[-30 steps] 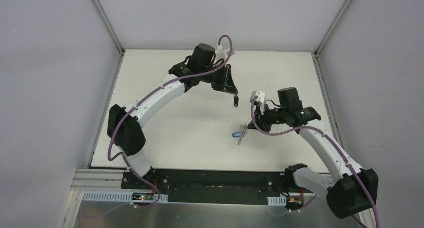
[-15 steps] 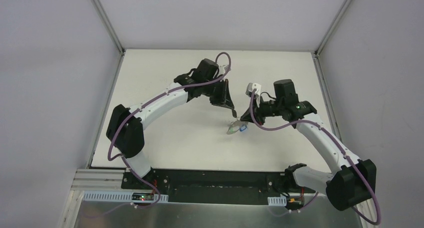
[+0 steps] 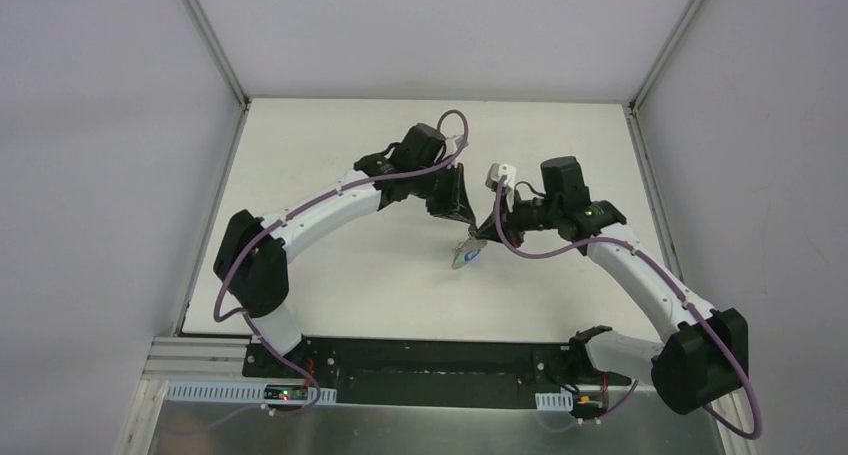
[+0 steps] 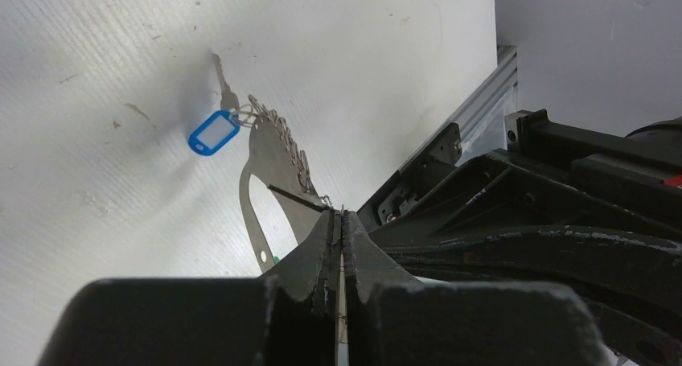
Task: Put the keys on the keyring
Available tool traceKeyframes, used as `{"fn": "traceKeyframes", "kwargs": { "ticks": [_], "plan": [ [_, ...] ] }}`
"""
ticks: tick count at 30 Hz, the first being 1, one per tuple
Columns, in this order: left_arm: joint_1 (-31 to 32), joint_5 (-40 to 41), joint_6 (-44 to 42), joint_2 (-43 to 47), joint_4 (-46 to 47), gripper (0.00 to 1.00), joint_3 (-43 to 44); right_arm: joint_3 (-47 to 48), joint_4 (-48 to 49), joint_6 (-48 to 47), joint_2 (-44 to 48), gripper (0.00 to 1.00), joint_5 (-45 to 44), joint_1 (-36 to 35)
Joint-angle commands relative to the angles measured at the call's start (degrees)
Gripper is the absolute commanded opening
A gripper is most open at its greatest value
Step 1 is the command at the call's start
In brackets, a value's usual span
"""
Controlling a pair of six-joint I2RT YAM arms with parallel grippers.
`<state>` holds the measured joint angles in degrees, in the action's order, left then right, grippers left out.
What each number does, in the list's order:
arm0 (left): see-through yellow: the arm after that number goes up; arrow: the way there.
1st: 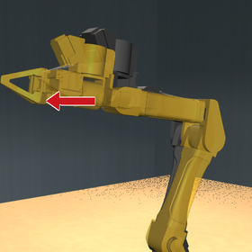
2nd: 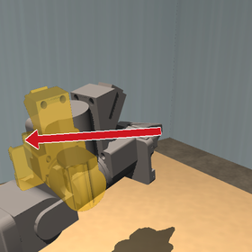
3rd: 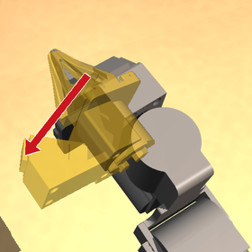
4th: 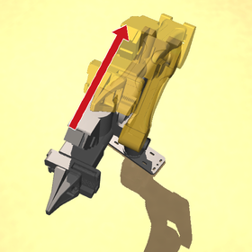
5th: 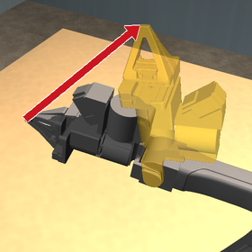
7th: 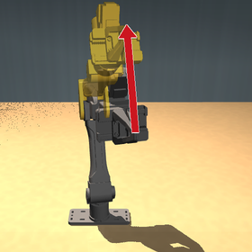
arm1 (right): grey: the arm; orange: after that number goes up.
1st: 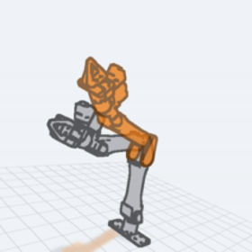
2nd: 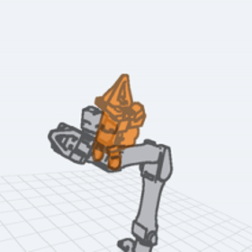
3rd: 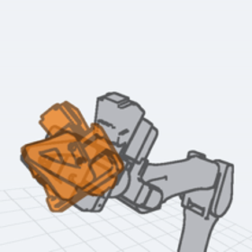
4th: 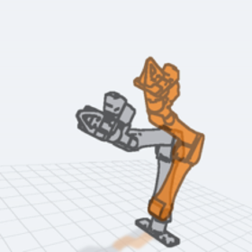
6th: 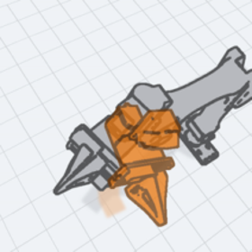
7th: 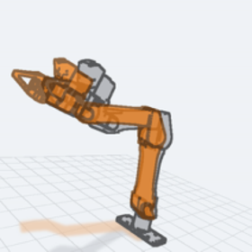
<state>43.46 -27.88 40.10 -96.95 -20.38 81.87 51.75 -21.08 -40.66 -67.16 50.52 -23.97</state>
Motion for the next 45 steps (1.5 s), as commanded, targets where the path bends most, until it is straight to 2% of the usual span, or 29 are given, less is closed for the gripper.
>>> {"fn": "traceKeyframes", "kwargs": {
  "ticks": [1,27,45],
  "plan": [
    [0.7,1.1,1.2,2.6,1.6,0.00,-1.1,-0.5,3.7,0.4,0.3,0.00,-1.0,-0.6],
    [2.9,3.3,-1.1,3.3,0.5,0.00,-0.9,-0.3,4.2,1.0,-0.3,0.00,-7.3,-2.3],
    [3.7,2.8,-2.7,2.6,0.7,0.00,-1.1,0.6,3.9,2.2,-0.3,0.00,-7.3,-2.6]
  ]
}}
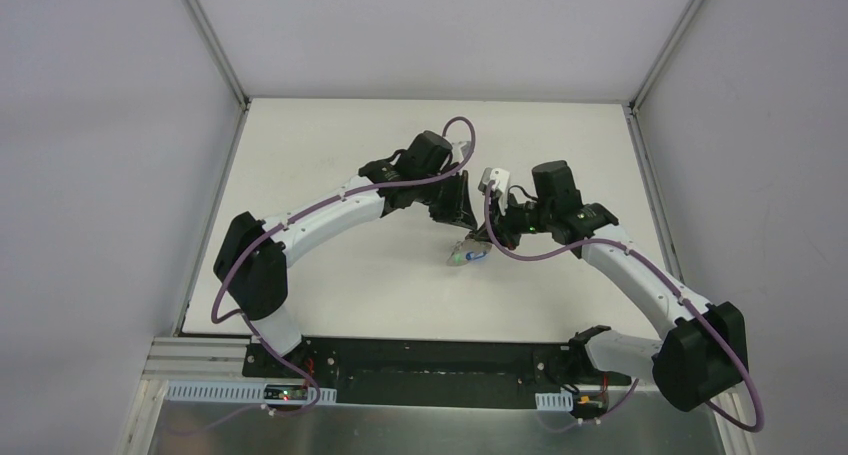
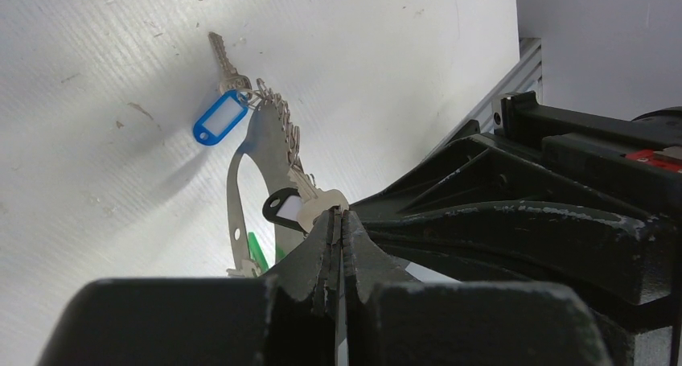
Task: Put the keys on the keyring
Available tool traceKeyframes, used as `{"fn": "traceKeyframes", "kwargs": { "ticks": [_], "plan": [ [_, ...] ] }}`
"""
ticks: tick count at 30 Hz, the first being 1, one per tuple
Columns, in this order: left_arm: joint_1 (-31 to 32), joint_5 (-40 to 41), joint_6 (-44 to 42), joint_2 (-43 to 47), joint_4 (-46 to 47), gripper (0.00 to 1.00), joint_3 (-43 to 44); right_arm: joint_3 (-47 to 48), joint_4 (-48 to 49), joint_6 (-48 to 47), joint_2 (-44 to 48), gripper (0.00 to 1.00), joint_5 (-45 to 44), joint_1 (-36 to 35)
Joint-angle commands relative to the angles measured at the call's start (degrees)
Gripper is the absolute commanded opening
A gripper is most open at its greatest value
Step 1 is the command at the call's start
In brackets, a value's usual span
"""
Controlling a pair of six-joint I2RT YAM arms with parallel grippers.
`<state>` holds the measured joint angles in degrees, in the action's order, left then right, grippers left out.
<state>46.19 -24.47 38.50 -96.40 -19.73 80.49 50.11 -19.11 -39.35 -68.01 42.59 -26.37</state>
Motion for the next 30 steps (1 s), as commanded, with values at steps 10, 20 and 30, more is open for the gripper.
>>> {"fn": "traceKeyframes", "kwargs": {
  "ticks": [10,20,30],
  "plan": [
    [1.1,-1.0,-1.9,1.3,0.4,0.00,0.0,2.5,0.8,-0.3,1.4,0.00,2.8,-0.1],
    [1.6,-0.9,-2.8,1.3,0.6,0.00,-0.7,3.4,1.5,1.9,0.9,0.00,2.4,1.0],
    [1.7,-0.9,-3.3,1.1,0.5,0.00,-1.1,3.2,2.2,3.3,1.4,0.00,4.2,2.7]
  ]
}}
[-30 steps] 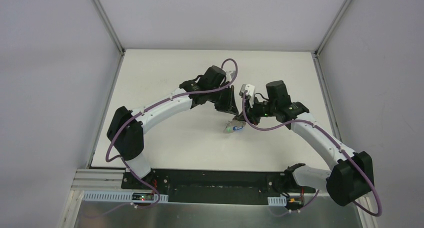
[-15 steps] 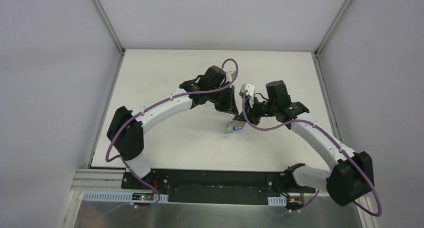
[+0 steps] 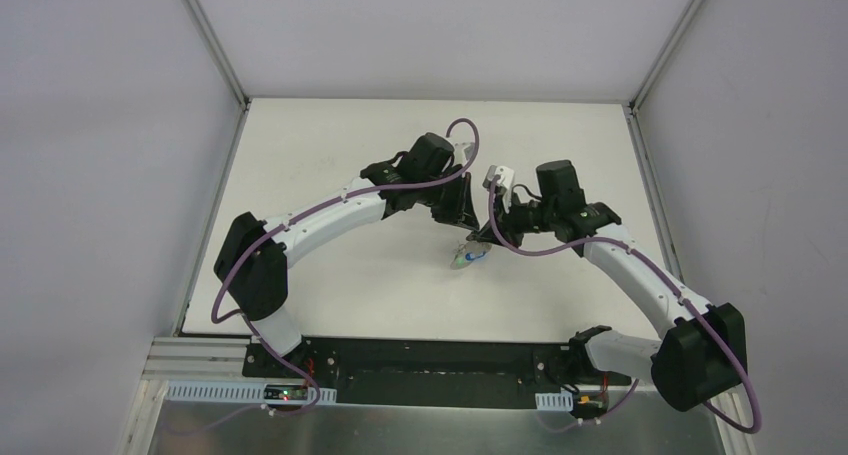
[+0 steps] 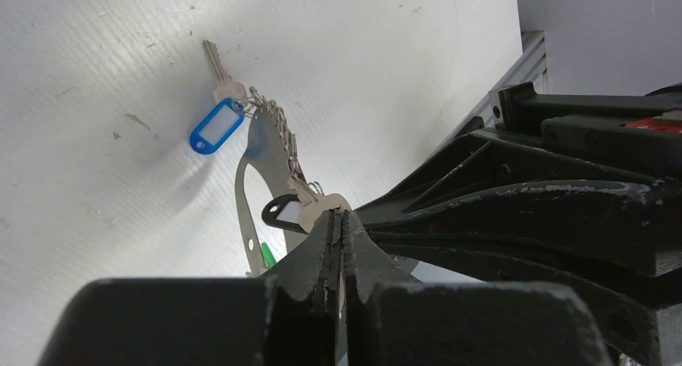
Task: Put the keys on the keyring
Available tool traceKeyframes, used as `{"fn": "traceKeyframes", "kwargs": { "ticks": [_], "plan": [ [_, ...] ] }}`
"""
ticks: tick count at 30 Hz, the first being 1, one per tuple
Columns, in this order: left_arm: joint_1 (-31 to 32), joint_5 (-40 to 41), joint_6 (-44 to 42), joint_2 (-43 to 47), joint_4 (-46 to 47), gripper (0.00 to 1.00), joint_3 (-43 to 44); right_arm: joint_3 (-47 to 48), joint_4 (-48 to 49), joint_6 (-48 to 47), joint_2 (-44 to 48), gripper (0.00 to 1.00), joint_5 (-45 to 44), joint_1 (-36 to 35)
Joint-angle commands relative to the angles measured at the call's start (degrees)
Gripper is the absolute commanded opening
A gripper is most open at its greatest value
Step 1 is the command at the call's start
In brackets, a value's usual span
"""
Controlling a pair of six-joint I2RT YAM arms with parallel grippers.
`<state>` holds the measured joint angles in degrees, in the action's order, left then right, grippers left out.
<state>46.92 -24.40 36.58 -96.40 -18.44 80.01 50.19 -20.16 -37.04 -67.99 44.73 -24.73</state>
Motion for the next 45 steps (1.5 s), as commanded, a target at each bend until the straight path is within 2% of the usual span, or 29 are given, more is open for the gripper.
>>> {"fn": "traceKeyframes", "kwargs": {
  "ticks": [1,27,45],
  "plan": [
    [1.1,-0.8,-1.5,1.1,-0.9,0.00,-0.6,3.0,3.3,1.0,1.4,0.00,2.2,1.2],
    [1.0,0.1,-3.8,2.3,-1.6,0.00,-1.0,1.3,4.3,2.2,2.5,0.00,-0.3,2.9],
    [0.7,-0.7,-6.5,4.5,2.2,0.00,-3.7,-0.3,5.9,-1.2,4.3,0.00,4.7,4.8]
  ]
}}
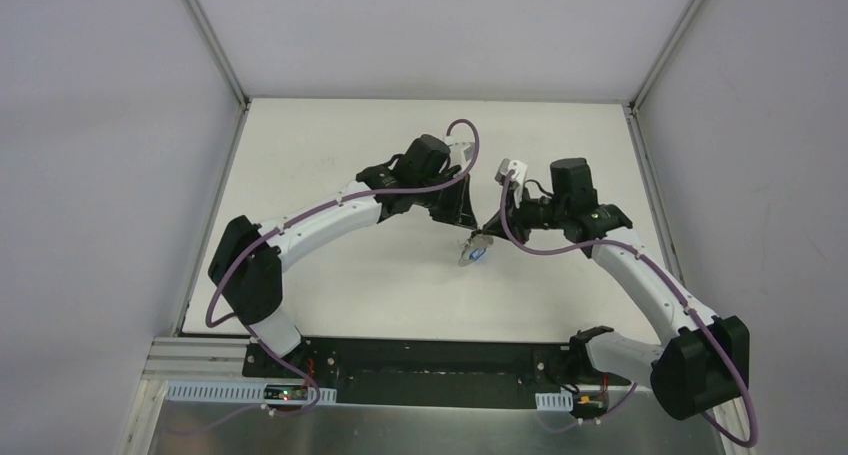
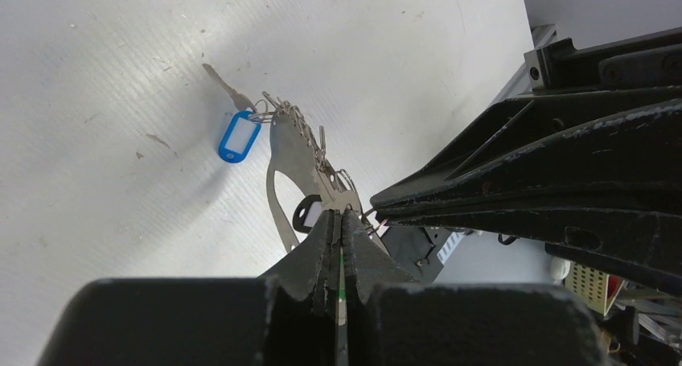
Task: Put the keys on the keyring
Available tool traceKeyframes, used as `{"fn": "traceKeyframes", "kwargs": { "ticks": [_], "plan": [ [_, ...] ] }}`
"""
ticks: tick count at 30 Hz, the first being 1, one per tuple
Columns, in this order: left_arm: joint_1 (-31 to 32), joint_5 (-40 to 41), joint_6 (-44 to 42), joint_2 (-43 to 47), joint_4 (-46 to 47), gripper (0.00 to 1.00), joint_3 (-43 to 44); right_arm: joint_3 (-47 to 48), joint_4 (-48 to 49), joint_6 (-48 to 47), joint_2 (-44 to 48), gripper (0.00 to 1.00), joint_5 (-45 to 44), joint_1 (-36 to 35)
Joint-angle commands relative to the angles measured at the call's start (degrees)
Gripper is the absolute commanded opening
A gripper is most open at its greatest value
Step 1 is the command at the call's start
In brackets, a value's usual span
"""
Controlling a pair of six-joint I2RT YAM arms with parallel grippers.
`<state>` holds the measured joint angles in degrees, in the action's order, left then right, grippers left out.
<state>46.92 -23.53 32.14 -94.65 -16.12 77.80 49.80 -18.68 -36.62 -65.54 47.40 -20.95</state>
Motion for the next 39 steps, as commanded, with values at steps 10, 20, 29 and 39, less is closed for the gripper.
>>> {"fn": "traceKeyframes", "kwargs": {
  "ticks": [10,20,29,39],
  "plan": [
    [-2.1,2.6,-1.9,3.9,-0.2,0.00,-3.0,0.7,-0.4,-7.2,2.7,0.00,6.3,2.0],
    [-2.7,2.6,-7.0,5.7,-1.0,0.21,-1.9,2.2,-7.1,-13.5,2.6,0.00,6.7,2.0],
    [-3.6,3.0,-16.2,8.8,-1.1,0.43,-1.0,4.1,-12.6,-20.8,1.7,0.00,7.8,2.0],
    [-3.8,-9.6,-46.5,10.5,-2.4,0.44,-2.6,12.6,-31.7,-33.6,-1.3,0.00,10.2,0.0]
  ]
}}
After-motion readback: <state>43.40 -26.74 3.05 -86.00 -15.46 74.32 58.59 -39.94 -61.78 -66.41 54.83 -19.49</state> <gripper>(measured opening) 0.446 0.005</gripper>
